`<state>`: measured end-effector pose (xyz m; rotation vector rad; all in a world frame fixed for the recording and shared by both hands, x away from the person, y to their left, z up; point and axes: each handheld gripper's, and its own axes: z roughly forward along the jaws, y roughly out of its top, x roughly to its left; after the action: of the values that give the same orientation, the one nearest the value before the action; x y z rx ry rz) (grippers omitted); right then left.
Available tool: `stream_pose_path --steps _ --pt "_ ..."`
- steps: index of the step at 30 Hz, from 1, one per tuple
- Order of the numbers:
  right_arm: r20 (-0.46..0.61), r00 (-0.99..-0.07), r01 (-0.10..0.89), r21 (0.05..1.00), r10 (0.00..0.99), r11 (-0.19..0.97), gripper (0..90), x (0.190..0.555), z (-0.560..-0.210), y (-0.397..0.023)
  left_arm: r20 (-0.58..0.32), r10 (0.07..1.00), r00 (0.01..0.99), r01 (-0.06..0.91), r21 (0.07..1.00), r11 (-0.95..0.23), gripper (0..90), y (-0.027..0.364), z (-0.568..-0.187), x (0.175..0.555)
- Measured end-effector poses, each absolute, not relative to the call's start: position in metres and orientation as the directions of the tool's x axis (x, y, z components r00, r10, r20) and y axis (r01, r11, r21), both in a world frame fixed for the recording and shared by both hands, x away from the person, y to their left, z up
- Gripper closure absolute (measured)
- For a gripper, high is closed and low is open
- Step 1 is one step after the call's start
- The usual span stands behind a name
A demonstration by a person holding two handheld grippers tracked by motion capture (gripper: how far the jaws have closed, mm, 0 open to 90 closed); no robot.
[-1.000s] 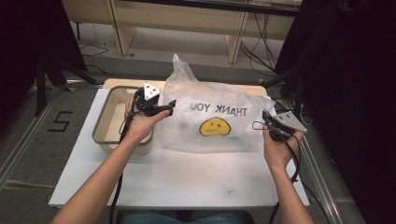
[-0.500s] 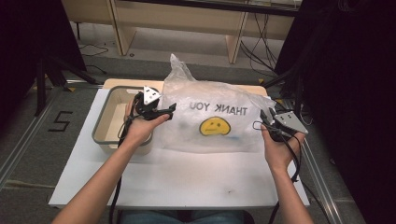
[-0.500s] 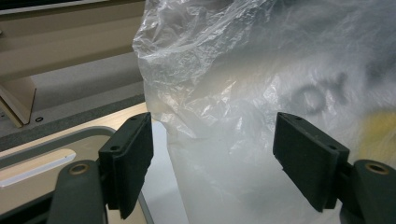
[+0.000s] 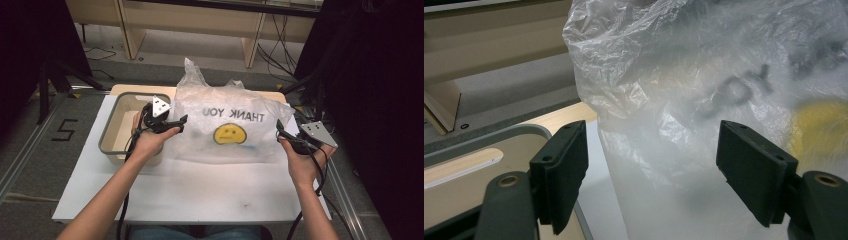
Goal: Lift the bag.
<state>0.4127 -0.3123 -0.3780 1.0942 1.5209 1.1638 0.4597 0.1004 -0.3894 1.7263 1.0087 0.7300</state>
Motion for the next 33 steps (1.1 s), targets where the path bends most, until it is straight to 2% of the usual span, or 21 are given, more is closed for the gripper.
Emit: stream_pose_path --steps 10,33 --pt "-0.123 -0.280 0.133 0.977 0.952 0.166 23.1 0.401 -0.379 -0.316 0.034 0.877 0.480 0.296 0.934 -0.198 28.7 0.103 -0.392 0.455" --pt "-0.123 -0.349 0.189 0.962 0.929 0.198 26.9 0.390 -0.388 -0.316 0.040 0.846 0.531 0.294 0.928 -0.228 28.3 0.106 -0.391 0.434"
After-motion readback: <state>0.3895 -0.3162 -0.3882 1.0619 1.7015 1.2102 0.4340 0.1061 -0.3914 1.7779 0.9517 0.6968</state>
